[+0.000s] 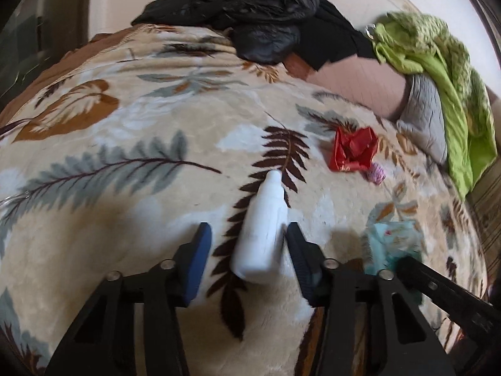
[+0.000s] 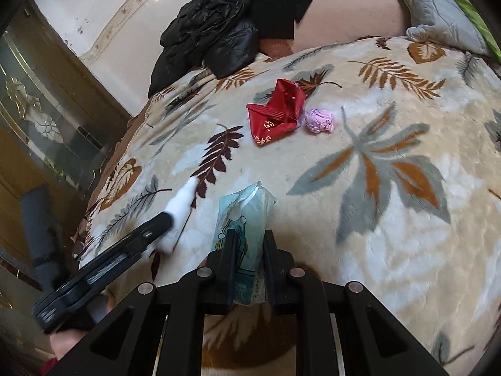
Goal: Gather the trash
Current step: 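Grasp the white spray bottle with the left tool while the right tool grasps the wet-wipe pack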
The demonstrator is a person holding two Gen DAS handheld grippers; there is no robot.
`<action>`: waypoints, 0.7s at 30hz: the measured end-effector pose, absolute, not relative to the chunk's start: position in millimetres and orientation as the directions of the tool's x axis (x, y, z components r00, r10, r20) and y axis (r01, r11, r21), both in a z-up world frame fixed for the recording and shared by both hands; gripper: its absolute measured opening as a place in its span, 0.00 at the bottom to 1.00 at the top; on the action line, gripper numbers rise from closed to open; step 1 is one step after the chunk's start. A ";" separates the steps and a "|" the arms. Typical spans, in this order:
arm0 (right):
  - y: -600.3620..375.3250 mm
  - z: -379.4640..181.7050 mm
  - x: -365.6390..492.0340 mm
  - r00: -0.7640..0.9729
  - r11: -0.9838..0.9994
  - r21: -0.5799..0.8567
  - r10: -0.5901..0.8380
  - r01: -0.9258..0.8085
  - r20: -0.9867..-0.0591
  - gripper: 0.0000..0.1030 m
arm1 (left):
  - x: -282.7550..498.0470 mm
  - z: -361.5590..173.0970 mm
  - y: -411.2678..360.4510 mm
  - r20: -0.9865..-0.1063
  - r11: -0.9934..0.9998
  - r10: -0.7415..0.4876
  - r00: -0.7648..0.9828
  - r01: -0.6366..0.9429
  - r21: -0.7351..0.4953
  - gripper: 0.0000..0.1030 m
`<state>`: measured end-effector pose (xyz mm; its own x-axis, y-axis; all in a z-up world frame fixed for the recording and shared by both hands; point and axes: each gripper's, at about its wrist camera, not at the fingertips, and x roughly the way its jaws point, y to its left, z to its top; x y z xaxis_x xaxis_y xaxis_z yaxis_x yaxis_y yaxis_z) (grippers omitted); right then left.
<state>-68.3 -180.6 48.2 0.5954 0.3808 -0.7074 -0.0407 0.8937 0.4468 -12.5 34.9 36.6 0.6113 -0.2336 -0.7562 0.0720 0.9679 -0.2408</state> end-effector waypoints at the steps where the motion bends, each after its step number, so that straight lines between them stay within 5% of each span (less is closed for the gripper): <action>1: -180.8 50.0 -70.7 0.601 0.897 0.441 0.376 -0.043 -0.706 0.17 | -9.4 34.1 31.9 -0.763 0.972 -0.222 0.606 0.074 -0.224 0.39; 21: -199.8 55.9 -103.9 0.624 0.876 0.483 0.383 -0.010 -0.681 0.17 | -36.9 42.0 36.9 -0.768 0.966 -0.258 0.586 0.136 -0.221 0.33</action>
